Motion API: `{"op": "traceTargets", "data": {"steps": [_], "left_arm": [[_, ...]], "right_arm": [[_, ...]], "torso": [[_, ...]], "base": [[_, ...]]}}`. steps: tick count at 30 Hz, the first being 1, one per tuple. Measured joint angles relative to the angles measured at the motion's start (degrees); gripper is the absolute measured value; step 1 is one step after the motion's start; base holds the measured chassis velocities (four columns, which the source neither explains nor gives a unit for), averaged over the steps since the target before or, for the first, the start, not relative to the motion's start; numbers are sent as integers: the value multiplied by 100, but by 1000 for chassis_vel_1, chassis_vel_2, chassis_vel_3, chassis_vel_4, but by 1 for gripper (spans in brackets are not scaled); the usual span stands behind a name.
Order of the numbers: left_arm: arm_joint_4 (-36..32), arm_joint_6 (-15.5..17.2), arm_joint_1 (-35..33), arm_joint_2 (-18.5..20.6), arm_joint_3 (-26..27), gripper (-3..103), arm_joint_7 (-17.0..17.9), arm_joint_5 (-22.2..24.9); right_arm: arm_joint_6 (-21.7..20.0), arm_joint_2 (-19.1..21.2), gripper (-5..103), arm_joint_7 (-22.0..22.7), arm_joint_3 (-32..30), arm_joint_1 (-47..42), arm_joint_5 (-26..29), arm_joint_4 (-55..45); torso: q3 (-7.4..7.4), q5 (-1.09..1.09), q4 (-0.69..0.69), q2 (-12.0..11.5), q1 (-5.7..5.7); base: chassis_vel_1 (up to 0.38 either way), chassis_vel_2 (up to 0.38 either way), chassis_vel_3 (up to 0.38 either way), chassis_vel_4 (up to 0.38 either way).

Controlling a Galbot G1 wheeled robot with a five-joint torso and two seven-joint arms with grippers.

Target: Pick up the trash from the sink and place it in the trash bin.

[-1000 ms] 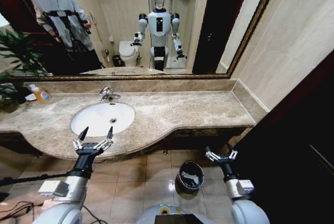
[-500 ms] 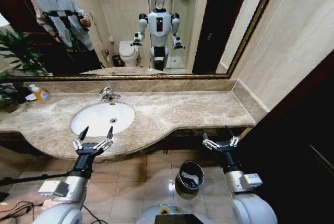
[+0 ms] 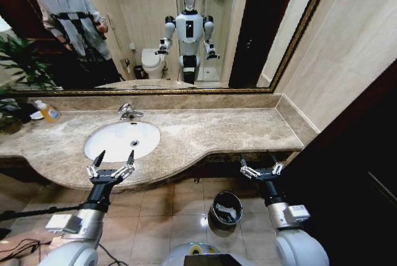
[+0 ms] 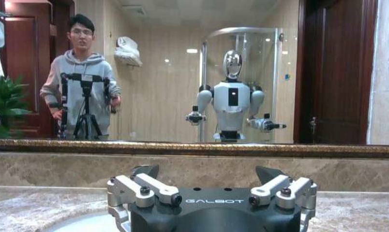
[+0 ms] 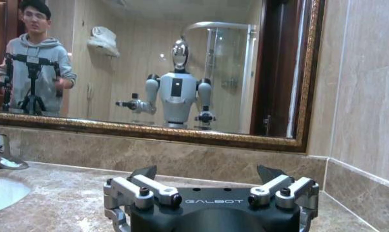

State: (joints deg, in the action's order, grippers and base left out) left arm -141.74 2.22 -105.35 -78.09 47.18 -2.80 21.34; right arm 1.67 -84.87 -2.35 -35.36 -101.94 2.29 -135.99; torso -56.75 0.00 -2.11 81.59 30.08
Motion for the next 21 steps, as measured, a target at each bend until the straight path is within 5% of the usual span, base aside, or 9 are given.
{"op": "traceTargets", "data": {"steps": [21], "left_arm": [[0,0,0,0,0,100,0,0]], "right_arm": [[4,1,100,4,-1,3,0,18]], "torso": [[0,0,0,0,0]], "base": [[0,0,0,0]]}}
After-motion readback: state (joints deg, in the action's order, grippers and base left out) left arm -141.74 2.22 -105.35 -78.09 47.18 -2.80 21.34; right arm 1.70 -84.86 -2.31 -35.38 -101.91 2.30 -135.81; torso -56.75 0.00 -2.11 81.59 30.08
